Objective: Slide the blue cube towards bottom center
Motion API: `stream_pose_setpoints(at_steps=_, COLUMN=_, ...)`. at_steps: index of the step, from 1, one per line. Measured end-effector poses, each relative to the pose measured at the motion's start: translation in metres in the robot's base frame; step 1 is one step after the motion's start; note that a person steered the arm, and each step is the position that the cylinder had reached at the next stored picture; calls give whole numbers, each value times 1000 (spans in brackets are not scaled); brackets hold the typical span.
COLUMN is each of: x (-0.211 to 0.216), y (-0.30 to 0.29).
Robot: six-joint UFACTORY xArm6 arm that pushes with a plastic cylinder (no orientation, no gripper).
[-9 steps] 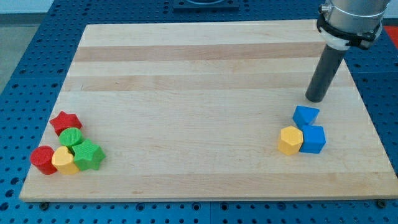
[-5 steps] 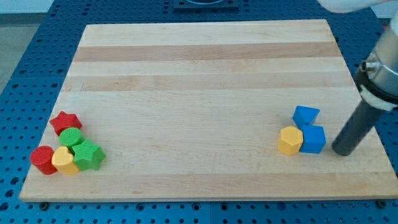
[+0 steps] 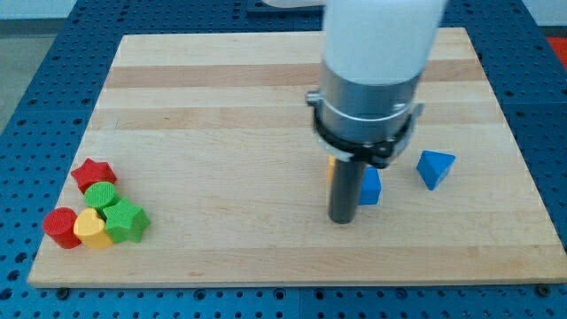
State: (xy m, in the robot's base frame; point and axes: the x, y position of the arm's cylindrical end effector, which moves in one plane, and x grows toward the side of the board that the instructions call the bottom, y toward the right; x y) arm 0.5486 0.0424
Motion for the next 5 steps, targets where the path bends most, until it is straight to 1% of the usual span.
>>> stream_pose_setpoints(at_steps=1, x=0, y=-16)
stream_pose_setpoints(at_steps=2, x=-29, y=-42)
stream_pose_setpoints(at_steps=3, x=-88, y=-82)
stream_pose_setpoints(at_steps=4, x=-173, y=-88)
stream_pose_setpoints(at_steps=5, x=-211, y=-23)
